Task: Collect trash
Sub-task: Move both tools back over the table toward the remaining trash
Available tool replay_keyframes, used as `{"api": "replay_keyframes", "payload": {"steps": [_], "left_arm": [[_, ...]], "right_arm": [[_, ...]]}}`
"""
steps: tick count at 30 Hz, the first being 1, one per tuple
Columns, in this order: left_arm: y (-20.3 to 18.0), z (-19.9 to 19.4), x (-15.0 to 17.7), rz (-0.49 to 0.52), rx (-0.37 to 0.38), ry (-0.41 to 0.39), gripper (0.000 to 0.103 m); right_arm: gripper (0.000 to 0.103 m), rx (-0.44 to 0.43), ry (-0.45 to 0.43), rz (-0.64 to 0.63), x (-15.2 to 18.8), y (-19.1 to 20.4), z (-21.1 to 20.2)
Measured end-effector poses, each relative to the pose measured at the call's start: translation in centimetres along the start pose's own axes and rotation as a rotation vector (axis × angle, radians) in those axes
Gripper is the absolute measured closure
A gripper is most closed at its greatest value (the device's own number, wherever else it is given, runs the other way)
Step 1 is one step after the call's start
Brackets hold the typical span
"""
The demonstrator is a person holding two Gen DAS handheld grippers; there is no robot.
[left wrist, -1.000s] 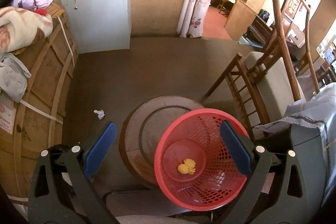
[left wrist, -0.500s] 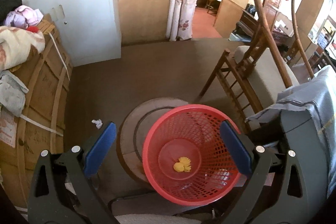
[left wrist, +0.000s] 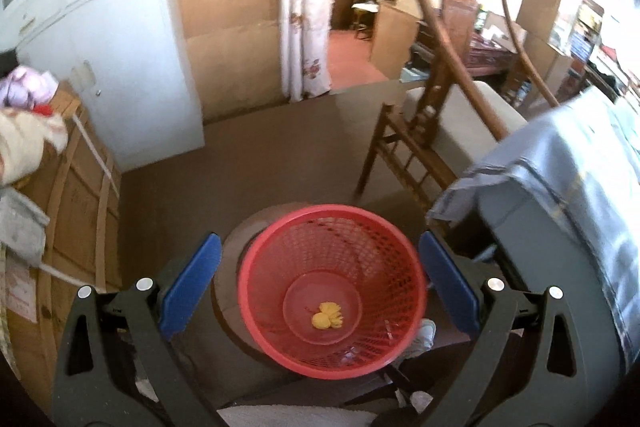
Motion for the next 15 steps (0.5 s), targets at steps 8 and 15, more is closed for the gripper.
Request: {"api": "replay_keyframes", "payload": {"steps": [8, 15], "left_arm": [[-7.9, -3.6, -1.8, 0.174, 0.144, -0.070, 0.007], [-18.4, -7.0, -3.4, 0.366, 0.455, -0.108, 0.007]], "right_arm": [[0.017, 0.139, -0.156, 0.111, -0.6, -7.9, -7.3], [0.008, 0.378, -0.284, 0.216, 1.3, -15.5, -14.5]]}}
Point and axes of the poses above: each gripper's, at about its wrist camera, not at the fingertips, and z roughly the way its jaws point, y to its left, x to its underside, the point moved 1 cm from there along z, roughly the way its jaws point, and after that the axes turned 11 degrees about z, right-handed, at the moved point
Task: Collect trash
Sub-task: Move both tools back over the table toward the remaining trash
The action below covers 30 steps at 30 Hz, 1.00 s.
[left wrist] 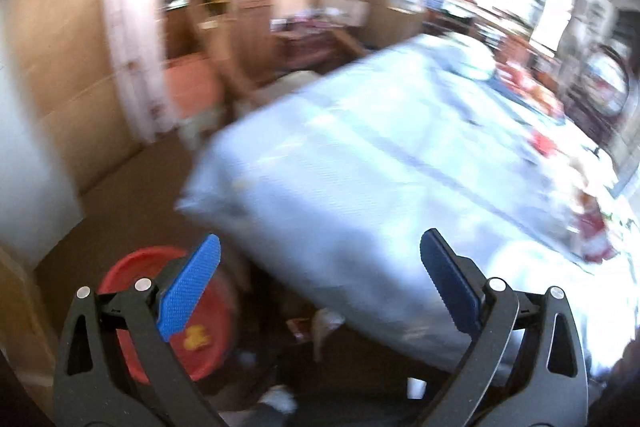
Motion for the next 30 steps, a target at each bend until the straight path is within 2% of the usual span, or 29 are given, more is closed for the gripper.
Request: {"api": "replay_keyframes", "payload": {"steps": [3, 7, 13, 15, 21, 24, 27, 30], "left_arm": [[-5.2, 1.2, -1.8, 0.121, 0.089, 0.000, 0.007], [-10.9, 2.7, -3.1, 0.220, 0.185, 0.020, 0.007], [-18.3, 4.3, -3.7, 0.344, 0.320, 0.056, 0.007], [-20.4, 4.3, -3.8, 0.382, 0.364, 0.061, 0.007], [-25.4, 4.8, -4.2, 0.436, 0.467, 0.075, 0.007], [-27.5, 5.6, -4.4, 0.445, 0.490, 0.107, 0.007], [-28.3, 6.2, -5.0, 0.448, 0.439, 0.096, 0.007], [-27.4, 7.4, -6.2, 0.405, 0.384, 0.113, 0.007]], "right_arm": [[0.006, 0.117, -0.045, 0.028, -0.4, -4.0, -1.3], [0.005, 0.241, -0.057, 0.056, -0.9, -8.0, -1.6], [0.005, 0.262, -0.036, 0.121, -0.9, -11.0, -0.6], [0.005, 0.238, -0.037, 0.134, -1.1, -10.7, -0.3], [0.005, 0.250, -0.059, 0.104, -0.9, -10.1, -0.3], [0.005, 0.257, -0.086, 0.086, -0.9, -9.5, -0.8], [0.005, 0.268, -0.112, 0.094, -0.8, -9.6, -1.2], [0.005, 0.260, -0.114, 0.101, -0.9, -9.7, -1.5]]}}
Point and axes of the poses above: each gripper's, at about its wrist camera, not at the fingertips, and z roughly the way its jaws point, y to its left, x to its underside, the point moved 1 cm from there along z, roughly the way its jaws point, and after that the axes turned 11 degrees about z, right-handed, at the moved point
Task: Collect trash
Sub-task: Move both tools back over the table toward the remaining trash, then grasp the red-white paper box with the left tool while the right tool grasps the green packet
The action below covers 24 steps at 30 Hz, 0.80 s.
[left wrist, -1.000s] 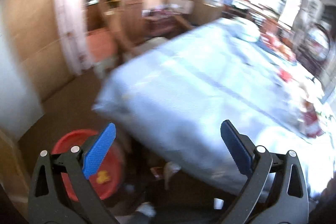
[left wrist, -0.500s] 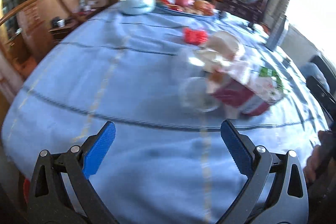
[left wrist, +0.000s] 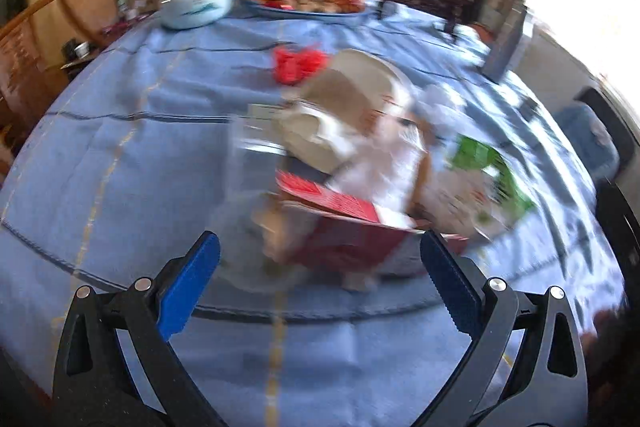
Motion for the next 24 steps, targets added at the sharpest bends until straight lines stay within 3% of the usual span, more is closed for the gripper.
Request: {"api": "replay_keyframes", "payload": {"steps": [4, 7, 11, 15, 17, 20, 24], "left_arm": [[5.5, -0.9, 0.7, -0.090, -0.192, -0.017, 0.007], [9.6, -2.3, 2.1, -0.198, -0.215, -0.019, 0.007], [10.7, -3.5, 3.5, -0.270, -0.109, -0.030, 0.007], [6.6, -3.4, 3.2, -0.173, 0.058, -0.019, 0.007], [3.2, -2.9, 2.7, -0.073, 0.140, -0.007, 0.007], [-0.8, -1.7, 2.1, 0.023, 0.190, 0.011, 0.007], [-3.4, 0.1, 1.2, 0.060, 0.206, 0.005, 0.007]], "right_arm": [[0.005, -0.021, -0.005, 0.016, -0.2, -0.3, -0.3], [0.005, -0.033, -0.001, 0.027, -0.3, -0.5, -0.1], [0.005, -0.038, 0.000, 0.023, -0.2, -0.4, -0.2], [0.005, -0.033, -0.001, 0.016, -0.2, -0.2, -0.2], [0.005, -0.033, -0.011, 0.022, -0.2, -0.3, -0.3], [0.005, -0.039, -0.024, 0.044, -0.3, -0.7, -0.6], [0.005, -0.053, -0.008, 0.067, -0.5, -1.2, -0.4]]}}
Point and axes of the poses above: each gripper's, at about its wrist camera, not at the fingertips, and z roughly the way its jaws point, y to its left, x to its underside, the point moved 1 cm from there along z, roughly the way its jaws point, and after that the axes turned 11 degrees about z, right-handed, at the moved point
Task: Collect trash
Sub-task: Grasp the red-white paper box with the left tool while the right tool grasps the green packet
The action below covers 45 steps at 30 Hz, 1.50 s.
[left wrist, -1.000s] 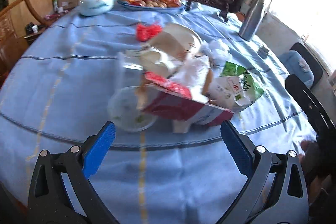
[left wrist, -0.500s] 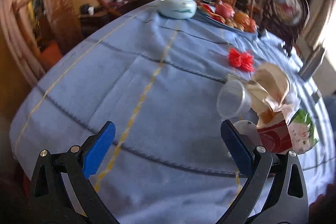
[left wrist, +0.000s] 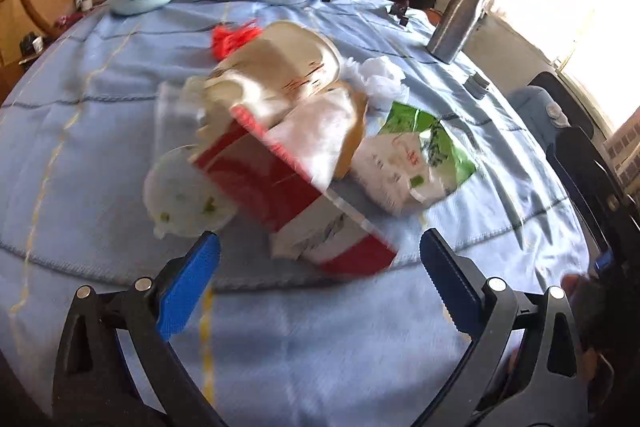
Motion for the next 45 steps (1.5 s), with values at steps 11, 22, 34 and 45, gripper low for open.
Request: {"api": "replay_keyframes", "payload": {"steps": [11, 22, 34, 45], "left_arm": [[5.7, -1.6, -0.6, -0.130, -0.081, -0.033, 0.043], [2.1, 1.2, -0.2, -0.091, -0.016, 0.066, 0.017], [2.5, -3.7, 1.3, -0.012, -0.097, -0.061, 0.054], [4.4, -6.4, 4.4, -0.064, -0.094, -0.096, 0.032]], "right_arm": [[0.005, -0.033, 0.026, 0.041, -0.2, -0.7, 0.3], [0.005, -0.030, 0.036, 0.041, -0.2, -0.7, 0.6], [0.005, -0.044, 0.060, 0.071, -0.4, -1.1, 1.0], [0.005, -0.010, 0.083, 0.066, -0.3, -1.1, 1.7]]}}
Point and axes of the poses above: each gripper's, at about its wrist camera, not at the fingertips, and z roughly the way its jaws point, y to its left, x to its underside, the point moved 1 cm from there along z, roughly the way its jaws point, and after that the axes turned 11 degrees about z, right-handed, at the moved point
